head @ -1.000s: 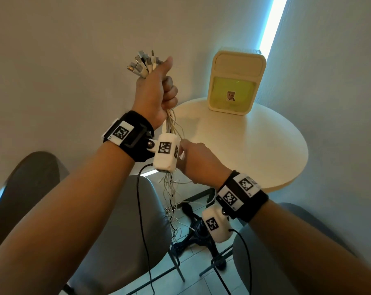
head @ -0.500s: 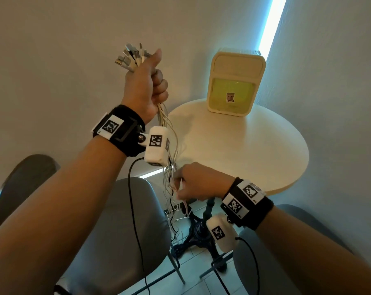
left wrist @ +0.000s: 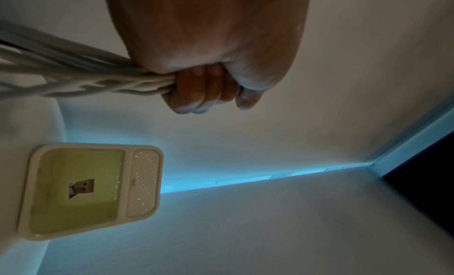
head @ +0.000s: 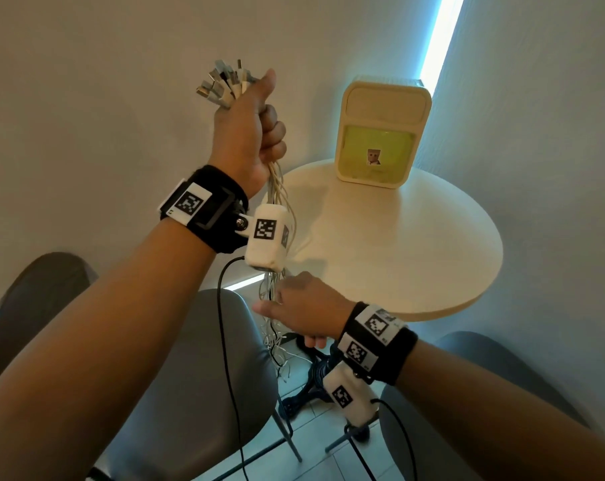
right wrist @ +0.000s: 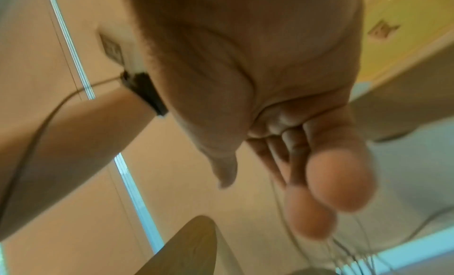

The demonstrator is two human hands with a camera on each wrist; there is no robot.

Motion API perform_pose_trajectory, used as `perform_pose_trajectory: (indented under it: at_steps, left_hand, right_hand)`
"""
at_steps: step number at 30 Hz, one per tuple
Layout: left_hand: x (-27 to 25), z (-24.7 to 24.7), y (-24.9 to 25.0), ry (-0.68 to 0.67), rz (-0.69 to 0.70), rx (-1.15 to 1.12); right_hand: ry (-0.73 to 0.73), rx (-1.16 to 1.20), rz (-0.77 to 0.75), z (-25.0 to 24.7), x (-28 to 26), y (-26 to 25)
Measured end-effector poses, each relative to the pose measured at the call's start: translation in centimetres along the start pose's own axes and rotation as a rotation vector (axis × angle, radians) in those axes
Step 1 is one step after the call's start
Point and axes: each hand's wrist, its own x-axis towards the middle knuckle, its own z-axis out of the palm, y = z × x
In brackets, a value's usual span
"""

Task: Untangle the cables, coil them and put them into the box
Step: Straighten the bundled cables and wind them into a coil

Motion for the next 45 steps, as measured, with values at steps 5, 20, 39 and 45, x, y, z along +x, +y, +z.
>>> perform_pose_trajectory:
  at_steps: [5,20,39,45]
  left_hand:
    - [-0.1,0.2,-0.1,0.016,0.0,-0.013]
    - [-0.5,-1.7,-0.9,-0.072,-0.064,0.091]
    - [-4.1,-3.4,-1.3,-0.184,-0.096,0.239]
    - [-4.6,-4.1,-2.8,-0.151,-0.104,0.261]
  right_hand:
    - [0.194,-0.321,-0.034,3.5,2.2,-0.3]
    - [-0.074,-0.609,-0.102,4.2,3.8,1.6]
    - [-0.272,0.025,0.374,9.2,3.7,15.1]
    - [-0.35,-0.279,0.305,8.8,2.3,14.4]
